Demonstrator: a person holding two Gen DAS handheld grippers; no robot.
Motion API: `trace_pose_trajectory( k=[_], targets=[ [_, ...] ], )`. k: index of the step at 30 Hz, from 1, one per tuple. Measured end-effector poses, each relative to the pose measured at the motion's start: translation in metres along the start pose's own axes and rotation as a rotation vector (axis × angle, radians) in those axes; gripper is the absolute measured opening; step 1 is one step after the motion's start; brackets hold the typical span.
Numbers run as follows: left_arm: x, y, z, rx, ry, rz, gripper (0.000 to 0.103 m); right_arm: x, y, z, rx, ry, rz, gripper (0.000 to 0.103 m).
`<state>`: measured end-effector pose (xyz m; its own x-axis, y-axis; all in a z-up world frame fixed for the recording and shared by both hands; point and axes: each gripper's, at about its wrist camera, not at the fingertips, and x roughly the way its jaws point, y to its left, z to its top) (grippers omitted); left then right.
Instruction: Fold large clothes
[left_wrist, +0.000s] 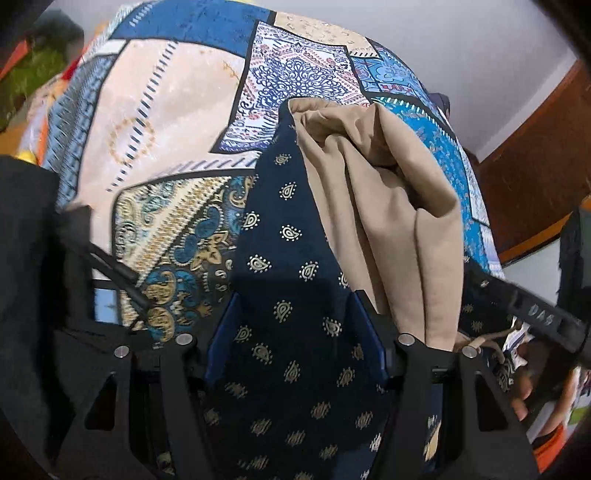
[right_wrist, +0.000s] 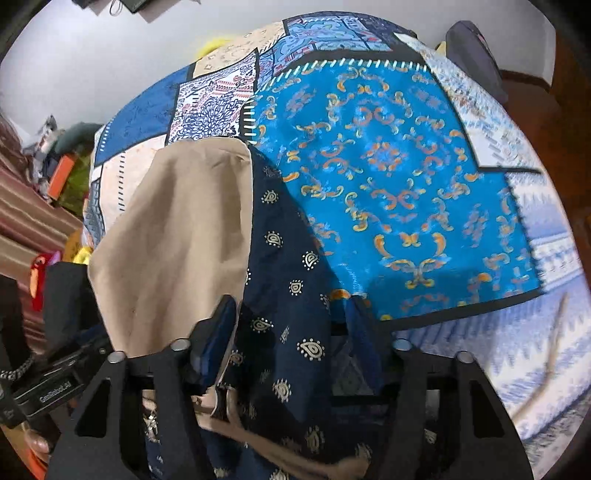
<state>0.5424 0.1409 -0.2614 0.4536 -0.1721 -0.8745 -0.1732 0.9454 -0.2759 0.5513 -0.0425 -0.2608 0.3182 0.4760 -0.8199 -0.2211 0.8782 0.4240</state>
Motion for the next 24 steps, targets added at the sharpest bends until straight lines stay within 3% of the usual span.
trace_pose_trajectory(
  k=[2,4,6,8,10,13,18,24],
  targets=[
    [0.004,0.003,-0.001,-0.022,-0.007,-0.017,0.061,0.002,0.003,-0.004,-0.032,-0.017,-0.016,0.037],
    [0.004,0.003,-0.003,-0.018,-0.014,-0.021,0.059,0.003,0.008,-0.006,-0.076,-0.014,-0.017,0.014],
    [0.000,0.002,-0.003,0.007,-0.026,-0.026,0.044,-0.001,0.013,-0.008,-0.109,-0.014,-0.033,0.011],
    [-0.005,0.001,-0.004,0.014,-0.017,-0.039,0.017,-0.005,0.016,-0.008,-0.135,-0.022,-0.046,0.010],
    [-0.013,-0.001,-0.004,0.018,-0.018,-0.032,0.008,-0.023,0.021,-0.010,-0.164,-0.050,-0.051,0.010],
    [-0.040,-0.002,-0.007,0.014,-0.058,-0.011,0.005,-0.052,0.030,-0.013,-0.205,-0.087,-0.050,0.010],
    [-0.101,-0.010,-0.018,0.055,-0.104,-0.072,0.004,-0.105,0.052,-0.031,-0.333,-0.145,-0.069,0.009],
    [-0.159,-0.023,-0.055,0.124,-0.132,-0.122,0.004,-0.155,0.055,-0.067,-0.357,-0.174,-0.048,0.009]
  ],
)
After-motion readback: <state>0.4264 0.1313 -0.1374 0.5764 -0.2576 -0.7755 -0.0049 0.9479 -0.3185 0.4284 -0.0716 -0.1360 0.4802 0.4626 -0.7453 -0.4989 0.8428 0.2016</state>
